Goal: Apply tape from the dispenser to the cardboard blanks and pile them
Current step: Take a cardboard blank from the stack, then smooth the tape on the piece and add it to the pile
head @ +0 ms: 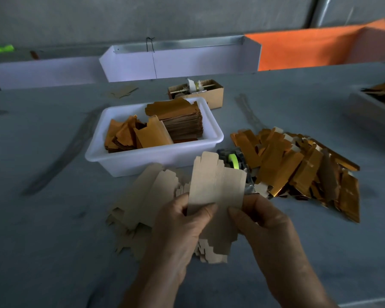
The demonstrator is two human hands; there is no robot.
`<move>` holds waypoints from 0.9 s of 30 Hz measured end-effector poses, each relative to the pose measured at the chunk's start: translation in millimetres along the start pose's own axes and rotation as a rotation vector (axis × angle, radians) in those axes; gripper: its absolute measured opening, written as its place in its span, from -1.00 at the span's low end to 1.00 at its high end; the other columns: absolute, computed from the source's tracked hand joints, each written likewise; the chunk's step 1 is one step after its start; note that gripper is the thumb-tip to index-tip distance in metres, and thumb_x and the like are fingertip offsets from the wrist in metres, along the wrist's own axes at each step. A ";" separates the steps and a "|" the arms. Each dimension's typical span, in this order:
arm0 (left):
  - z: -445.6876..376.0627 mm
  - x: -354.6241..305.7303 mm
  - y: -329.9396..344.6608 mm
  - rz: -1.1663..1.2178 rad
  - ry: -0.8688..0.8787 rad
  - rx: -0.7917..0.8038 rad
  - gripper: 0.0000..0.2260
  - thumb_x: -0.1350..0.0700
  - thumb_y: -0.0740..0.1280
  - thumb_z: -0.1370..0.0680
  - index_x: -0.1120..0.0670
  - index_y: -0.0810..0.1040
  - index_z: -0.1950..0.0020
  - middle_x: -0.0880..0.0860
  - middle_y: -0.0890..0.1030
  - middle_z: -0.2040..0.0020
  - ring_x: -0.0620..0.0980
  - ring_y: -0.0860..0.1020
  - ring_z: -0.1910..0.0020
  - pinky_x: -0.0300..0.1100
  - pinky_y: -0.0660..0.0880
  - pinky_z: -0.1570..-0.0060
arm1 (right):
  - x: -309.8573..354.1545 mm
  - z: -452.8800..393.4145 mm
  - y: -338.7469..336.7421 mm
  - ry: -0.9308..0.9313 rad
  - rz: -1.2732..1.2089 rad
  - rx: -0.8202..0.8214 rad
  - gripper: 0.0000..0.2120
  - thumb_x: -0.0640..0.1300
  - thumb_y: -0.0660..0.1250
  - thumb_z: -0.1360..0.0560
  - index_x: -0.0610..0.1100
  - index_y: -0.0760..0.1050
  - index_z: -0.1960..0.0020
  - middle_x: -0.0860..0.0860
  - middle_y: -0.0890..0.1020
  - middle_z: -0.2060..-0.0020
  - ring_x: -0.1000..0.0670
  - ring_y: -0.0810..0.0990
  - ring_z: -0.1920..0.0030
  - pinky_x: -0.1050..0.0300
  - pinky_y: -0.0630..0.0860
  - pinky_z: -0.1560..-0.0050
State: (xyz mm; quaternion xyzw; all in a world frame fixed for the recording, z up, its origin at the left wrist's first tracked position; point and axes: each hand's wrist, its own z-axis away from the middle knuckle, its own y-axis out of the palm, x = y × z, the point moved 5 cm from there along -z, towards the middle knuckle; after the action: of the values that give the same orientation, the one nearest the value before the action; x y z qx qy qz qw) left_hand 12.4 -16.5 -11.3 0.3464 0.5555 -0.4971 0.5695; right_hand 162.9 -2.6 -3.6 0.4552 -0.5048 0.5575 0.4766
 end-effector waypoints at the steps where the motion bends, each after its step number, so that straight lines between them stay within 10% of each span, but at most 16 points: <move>1: 0.5 -1.4 0.0 -0.032 0.020 -0.035 -0.85 0.02 0.49 -0.39 -0.06 0.65 0.06 -0.14 0.69 0.22 -0.23 0.63 0.22 -0.44 0.47 0.36 | 1.9 1.3 -0.7 -0.036 0.064 -0.010 -0.91 -0.14 0.36 -0.45 0.02 0.57 0.20 0.17 0.63 0.31 0.20 0.55 0.29 0.38 0.46 0.32; 7: 10.5 -14.4 6.3 -0.162 0.211 -0.178 -0.82 -0.06 0.44 -0.37 0.05 0.60 0.24 0.07 0.61 0.36 0.05 0.59 0.35 -0.02 0.52 0.37 | 16.1 13.4 7.7 -0.199 0.082 0.013 -0.75 0.22 0.24 -0.34 0.08 0.50 0.13 0.15 0.65 0.31 0.17 0.62 0.33 0.35 0.52 0.34; 15: 16.2 -25.2 13.8 -0.083 0.172 0.186 -0.76 -0.19 0.28 -0.44 -0.05 0.57 0.25 -0.14 0.61 0.35 -0.24 0.58 0.32 -0.46 0.42 0.37 | 17.1 10.9 5.7 -0.250 0.081 0.061 -0.73 0.17 0.17 -0.41 0.03 0.49 0.08 0.09 0.67 0.27 0.14 0.66 0.28 0.34 0.55 0.29; 21: 12.0 -17.8 8.6 -0.155 0.108 0.276 -0.86 0.00 0.30 -0.57 -0.01 0.63 0.09 0.05 0.65 0.24 0.05 0.62 0.22 -0.08 0.54 0.22 | 15.1 4.6 -6.2 -0.175 0.195 0.027 -0.67 0.26 0.21 -0.25 0.07 0.50 0.13 0.08 0.63 0.32 0.18 0.61 0.26 0.29 0.53 0.30; 23: 14.6 -16.2 12.4 -0.118 0.056 0.385 -0.88 -0.01 0.32 -0.56 -0.05 0.65 0.08 -0.01 0.67 0.24 -0.05 0.63 0.23 -0.25 0.52 0.27 | 10.8 1.3 -9.6 -0.089 0.139 0.022 -0.59 0.29 0.26 -0.19 0.05 0.51 0.10 0.04 0.64 0.26 0.11 0.62 0.19 0.16 0.56 0.16; 27: 15.9 -9.7 17.1 -0.051 -0.042 0.374 -0.97 0.05 0.41 -0.50 -0.08 0.64 0.11 -0.02 0.70 0.17 -0.06 0.66 0.15 -0.20 0.55 0.15 | 4.3 -0.3 -2.2 0.090 -0.123 0.138 -0.88 -0.05 0.38 -0.39 -0.05 0.63 0.11 -0.06 0.67 0.23 -0.08 0.64 0.10 -0.12 0.55 -0.09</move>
State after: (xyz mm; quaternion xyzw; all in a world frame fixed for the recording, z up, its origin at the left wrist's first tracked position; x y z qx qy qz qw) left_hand 34.3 -25.2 -2.2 0.4215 0.4501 -0.6130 0.4940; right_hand 164.6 -1.9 0.9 0.4917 -0.4146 0.5802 0.4997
